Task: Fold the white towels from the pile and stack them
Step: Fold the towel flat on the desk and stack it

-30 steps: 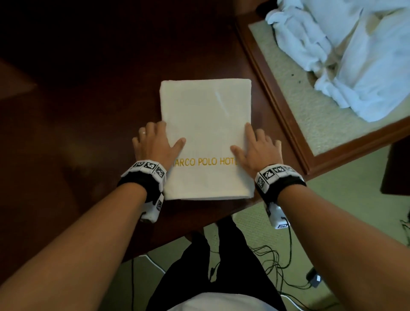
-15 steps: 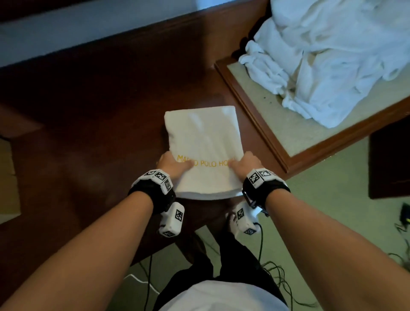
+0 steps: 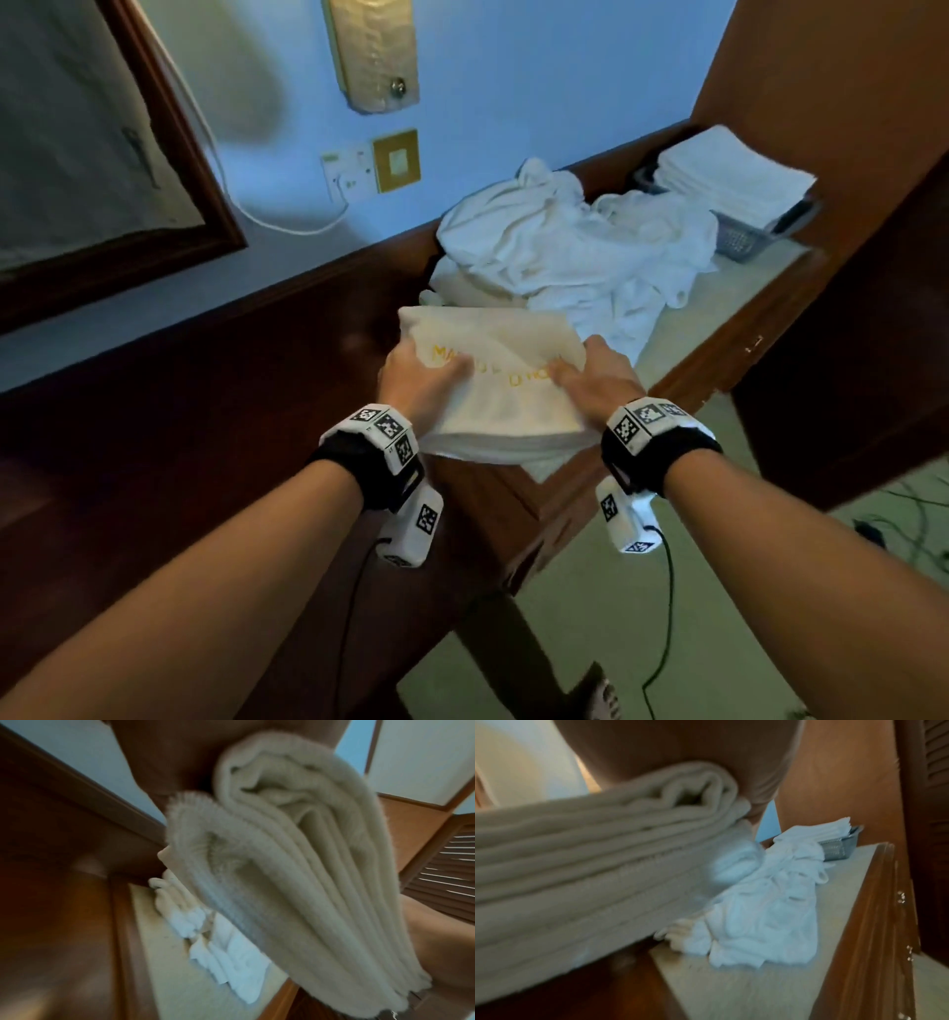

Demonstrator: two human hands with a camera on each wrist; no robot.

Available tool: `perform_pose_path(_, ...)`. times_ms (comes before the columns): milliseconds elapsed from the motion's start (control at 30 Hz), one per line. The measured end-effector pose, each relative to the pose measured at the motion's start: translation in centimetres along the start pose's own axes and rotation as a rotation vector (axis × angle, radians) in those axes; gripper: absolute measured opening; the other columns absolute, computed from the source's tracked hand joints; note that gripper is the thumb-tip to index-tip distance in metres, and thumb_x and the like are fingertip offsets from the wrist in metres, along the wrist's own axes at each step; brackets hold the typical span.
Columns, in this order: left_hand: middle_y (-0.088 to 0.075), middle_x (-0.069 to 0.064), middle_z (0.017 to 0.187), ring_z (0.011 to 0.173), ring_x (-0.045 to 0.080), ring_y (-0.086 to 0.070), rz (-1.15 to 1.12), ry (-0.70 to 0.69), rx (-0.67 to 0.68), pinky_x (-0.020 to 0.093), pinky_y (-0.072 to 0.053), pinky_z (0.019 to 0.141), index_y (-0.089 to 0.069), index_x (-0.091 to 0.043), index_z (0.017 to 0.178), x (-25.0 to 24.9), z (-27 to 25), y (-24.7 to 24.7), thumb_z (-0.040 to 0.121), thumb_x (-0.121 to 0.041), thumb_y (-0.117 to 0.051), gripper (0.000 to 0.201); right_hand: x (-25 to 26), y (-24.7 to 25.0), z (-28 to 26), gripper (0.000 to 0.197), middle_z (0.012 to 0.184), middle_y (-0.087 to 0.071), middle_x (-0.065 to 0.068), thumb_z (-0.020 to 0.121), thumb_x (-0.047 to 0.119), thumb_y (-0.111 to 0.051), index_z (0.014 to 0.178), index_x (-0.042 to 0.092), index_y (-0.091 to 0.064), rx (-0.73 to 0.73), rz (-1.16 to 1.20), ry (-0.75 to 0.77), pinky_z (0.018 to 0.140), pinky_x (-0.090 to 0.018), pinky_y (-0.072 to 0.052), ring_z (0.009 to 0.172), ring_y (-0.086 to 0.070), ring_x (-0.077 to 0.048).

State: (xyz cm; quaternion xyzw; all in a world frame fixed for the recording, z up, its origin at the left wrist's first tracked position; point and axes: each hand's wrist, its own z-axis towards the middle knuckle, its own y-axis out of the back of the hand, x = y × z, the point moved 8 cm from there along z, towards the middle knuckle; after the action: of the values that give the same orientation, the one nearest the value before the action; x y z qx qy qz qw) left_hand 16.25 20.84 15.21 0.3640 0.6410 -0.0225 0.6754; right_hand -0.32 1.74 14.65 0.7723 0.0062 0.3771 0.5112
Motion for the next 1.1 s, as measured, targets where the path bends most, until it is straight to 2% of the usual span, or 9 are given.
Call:
perform_pose_path(133, -0.070, -0.003, 0.095, 0.091, 0.015, -0.065, -0.027, -0.117, 0.038, 0.023, -0.047, 0.077, -0.071, -0.014, 0.108, -7.2, 2.3, -7.6, 0.081, -0.035, -0.079, 0.036, -4.8, 8.3, 3.2, 0.049, 0.126, -0.059, -0.015, 0.094, 0.045, -0.058, 0.126, 0.009, -0.048, -0.126, 0.043, 0.004, 0.092, -0.038, -0.043, 0.116, -0.056, -0.036)
perform_pose_path(300, -0.069, -0.003, 0.087, 0.068, 0.001, -0.058, -0.060, -0.197, 0.084, 0.004, -0.038, 0.050, -0.070, -0.014, 0.097, -15.2, 4.8, -18.6, 0.082, -0.029, -0.078, 0.022, -12.7, 17.5, 7.1, 0.044, 0.123, -0.060, -0.020, 0.093, 0.043, -0.059, 0.118, 0.008, -0.051, -0.221, 0.047, -0.043, 0.091, -0.038, -0.044, 0.115, -0.056, -0.038)
perform_pose_path(467, -0.073, 0.003, 0.086, 0.082, 0.024, -0.069, -0.103, -0.202, 0.126, 0.037, -0.055, 0.071, -0.070, -0.014, 0.089, -20.9, 6.9, -29.6, 0.057, -0.062, -0.066, 0.058, -20.7, 25.1, 10.5, 0.044, 0.119, -0.062, -0.020, 0.092, 0.044, -0.059, 0.117, 0.009, -0.051, -0.307, 0.033, -0.112, 0.084, -0.038, -0.045, 0.109, -0.059, -0.039)
perform_pose_path(600, -0.069, 0.004, 0.079, 0.077, 0.026, -0.063, -0.112, -0.241, 0.180, 0.033, -0.042, 0.065, -0.066, -0.010, 0.080, -25.6, 8.1, -36.8, 0.062, -0.056, -0.067, 0.049, -26.0, 30.0, 13.6, 0.044, 0.117, -0.062, -0.019, 0.091, 0.045, -0.058, 0.114, 0.009, -0.051, -0.342, 0.008, -0.173, 0.086, -0.040, -0.047, 0.108, -0.060, -0.040)
perform_pose_path(700, -0.062, -0.002, 0.067, 0.065, 0.019, -0.058, -0.132, -0.263, 0.220, 0.031, -0.042, 0.059, -0.062, -0.012, 0.071, -28.4, 9.9, -41.6, 0.065, -0.051, -0.069, 0.040, -29.1, 33.0, 16.4, 0.041, 0.116, -0.062, -0.018, 0.091, 0.045, -0.059, 0.110, 0.011, -0.050, -0.359, -0.001, -0.204, 0.086, -0.041, -0.048, 0.108, -0.059, -0.040)
perform_pose_path(900, -0.040, -0.011, 0.049, 0.051, 0.015, -0.040, -0.147, -0.275, 0.287, 0.033, -0.031, 0.053, -0.044, -0.017, 0.060, -33.6, 15.6, -51.0, 0.070, -0.047, -0.073, 0.043, -34.1, 38.6, 23.7, 0.036, 0.112, -0.061, -0.019, 0.090, 0.045, -0.058, 0.102, 0.013, -0.046, -0.394, -0.020, -0.255, 0.083, -0.042, -0.050, 0.103, -0.060, -0.040)
perform_pose_path(967, -0.044, -0.009, 0.052, 0.052, 0.015, -0.043, -0.153, -0.301, 0.304, 0.036, -0.035, 0.054, -0.050, -0.008, 0.063, -35.9, 18.1, -53.7, 0.069, -0.046, -0.074, 0.045, -35.4, 40.6, 26.8, 0.037, 0.111, -0.061, -0.018, 0.091, 0.045, -0.058, 0.105, 0.012, -0.048, -0.401, -0.025, -0.275, 0.081, -0.040, -0.048, 0.103, -0.060, -0.039)
perform_pose_path(1033, -0.052, 0.002, 0.063, 0.060, 0.021, -0.052, -0.110, -0.336, 0.329, 0.039, -0.041, 0.060, -0.058, 0.004, 0.076, -38.1, 20.6, -56.4, 0.069, -0.052, -0.071, 0.057, -36.5, 42.6, 30.3, 0.037, 0.110, -0.061, -0.017, 0.091, 0.045, -0.058, 0.105, 0.012, -0.048, -0.407, -0.031, -0.290, 0.079, -0.039, -0.047, 0.101, -0.060, -0.038)
perform_pose_path(1100, -0.058, 0.009, 0.070, 0.070, 0.029, -0.059, -0.078, -0.361, 0.325, 0.040, -0.045, 0.064, -0.061, 0.006, 0.083, -40.3, 23.1, -58.6, 0.070, -0.054, -0.067, 0.061, -37.3, 44.5, 33.8, 0.035, 0.105, -0.060, -0.015, 0.091, 0.045, -0.057, 0.099, 0.012, -0.046, -0.417, -0.036, -0.286, 0.076, -0.038, -0.047, 0.098, -0.060, -0.038)
